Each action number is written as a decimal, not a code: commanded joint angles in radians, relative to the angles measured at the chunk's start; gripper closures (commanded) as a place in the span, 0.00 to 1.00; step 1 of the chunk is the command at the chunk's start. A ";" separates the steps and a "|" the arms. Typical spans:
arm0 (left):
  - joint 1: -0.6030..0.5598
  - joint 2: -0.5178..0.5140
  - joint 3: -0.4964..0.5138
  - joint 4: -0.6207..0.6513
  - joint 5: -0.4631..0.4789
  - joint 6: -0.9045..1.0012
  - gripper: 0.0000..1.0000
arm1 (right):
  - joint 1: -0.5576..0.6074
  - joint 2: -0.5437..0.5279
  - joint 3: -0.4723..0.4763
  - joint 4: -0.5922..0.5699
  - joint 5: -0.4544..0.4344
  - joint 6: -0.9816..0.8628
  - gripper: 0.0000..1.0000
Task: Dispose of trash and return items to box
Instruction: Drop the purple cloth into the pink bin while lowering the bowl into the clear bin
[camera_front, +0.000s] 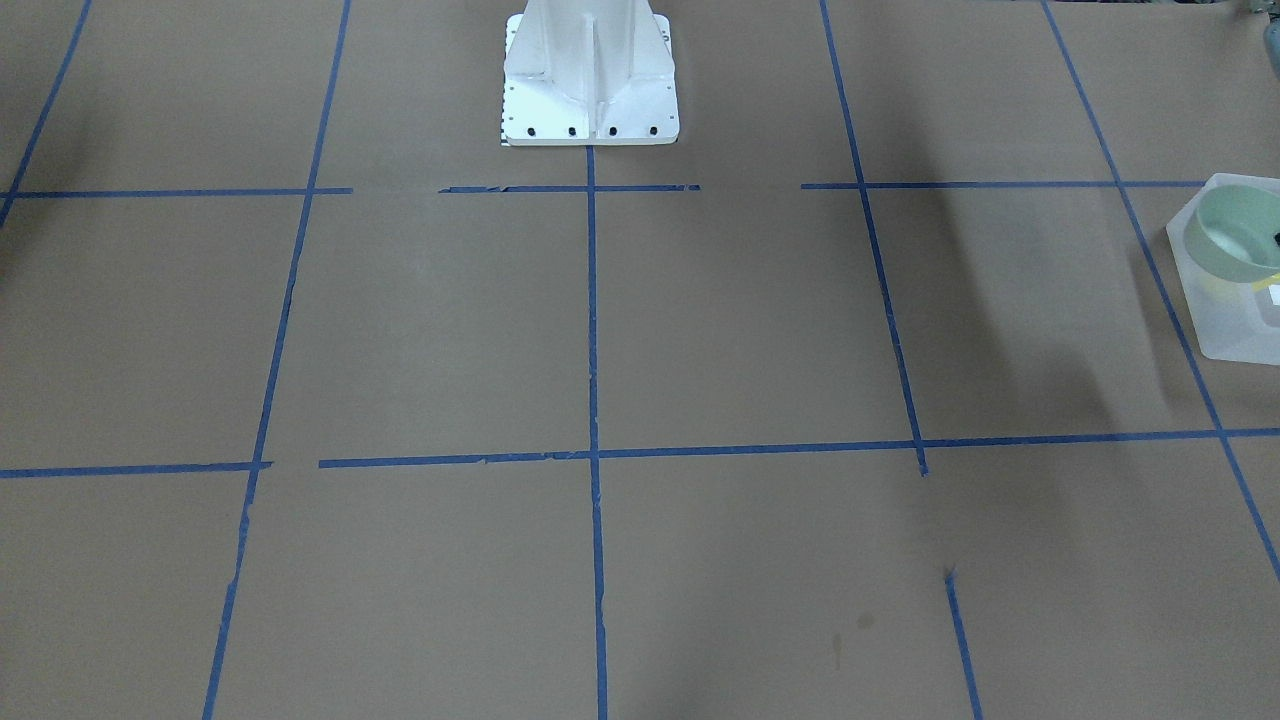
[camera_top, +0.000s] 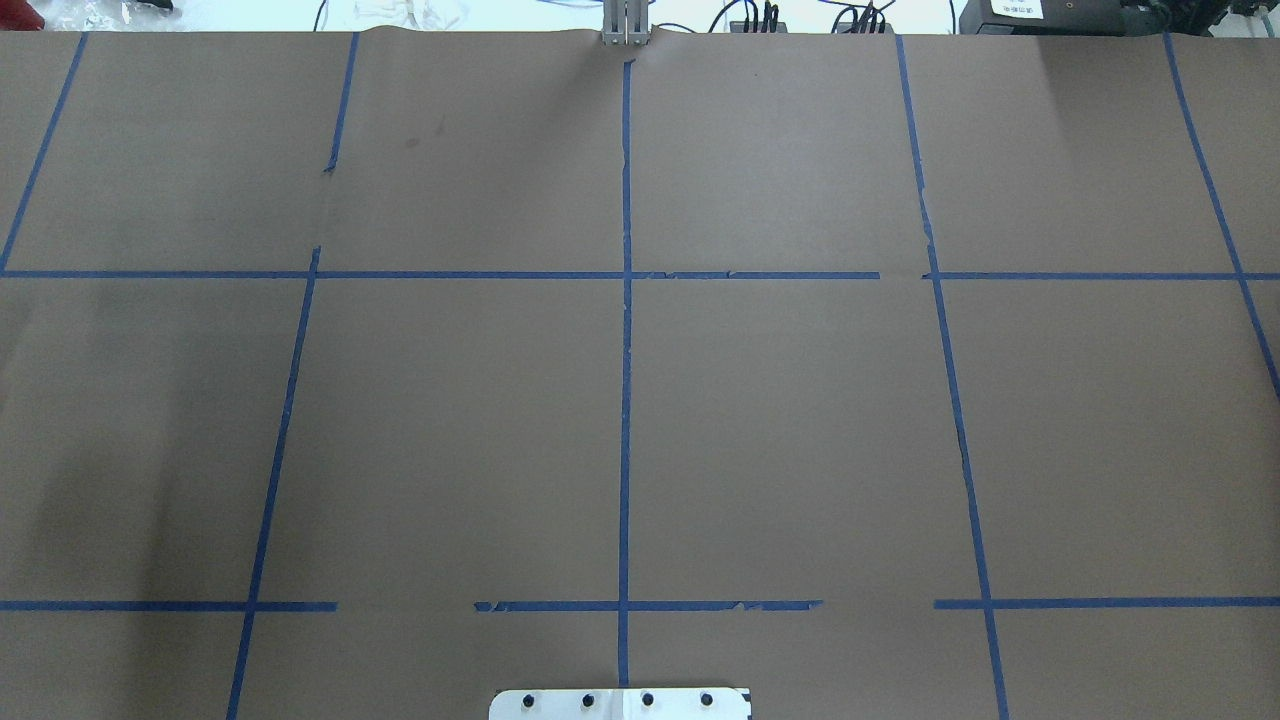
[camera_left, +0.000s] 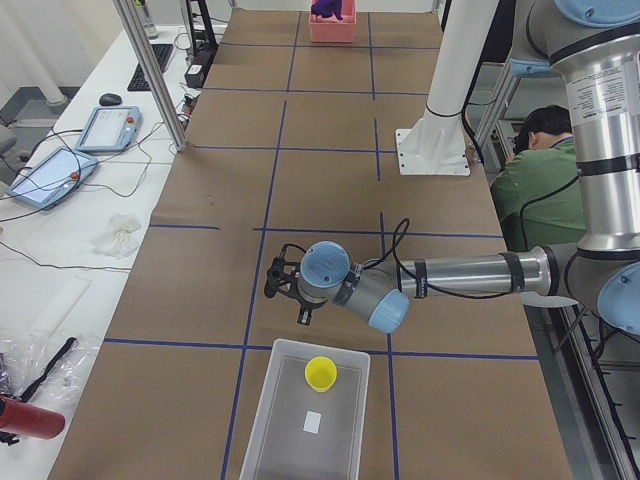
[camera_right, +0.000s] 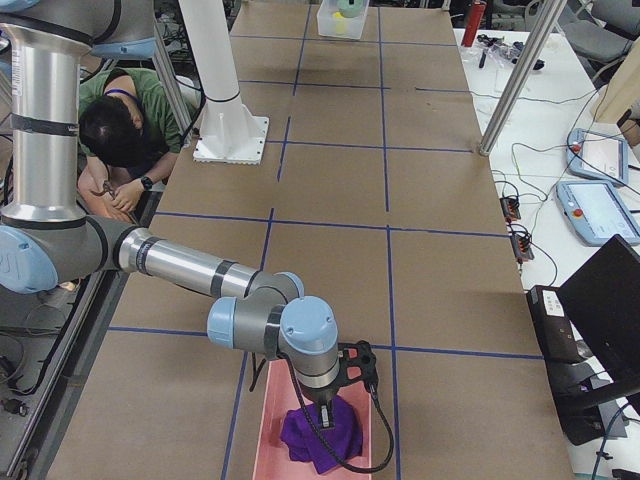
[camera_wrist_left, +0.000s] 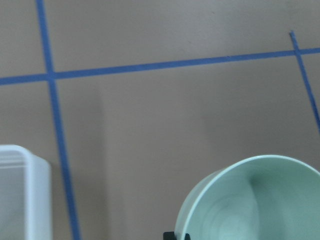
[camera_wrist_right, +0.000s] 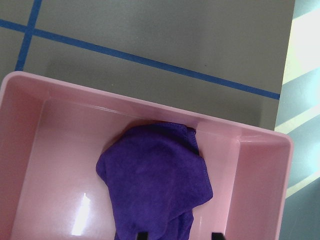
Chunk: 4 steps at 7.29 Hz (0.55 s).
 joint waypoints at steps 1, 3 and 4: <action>-0.140 -0.123 0.160 0.143 0.010 0.210 1.00 | 0.000 -0.024 0.059 -0.005 0.016 0.010 0.00; -0.220 -0.146 0.259 0.144 0.109 0.255 1.00 | -0.001 -0.103 0.199 -0.004 0.082 0.143 0.00; -0.240 -0.146 0.302 0.144 0.145 0.255 1.00 | -0.003 -0.122 0.220 -0.001 0.189 0.171 0.00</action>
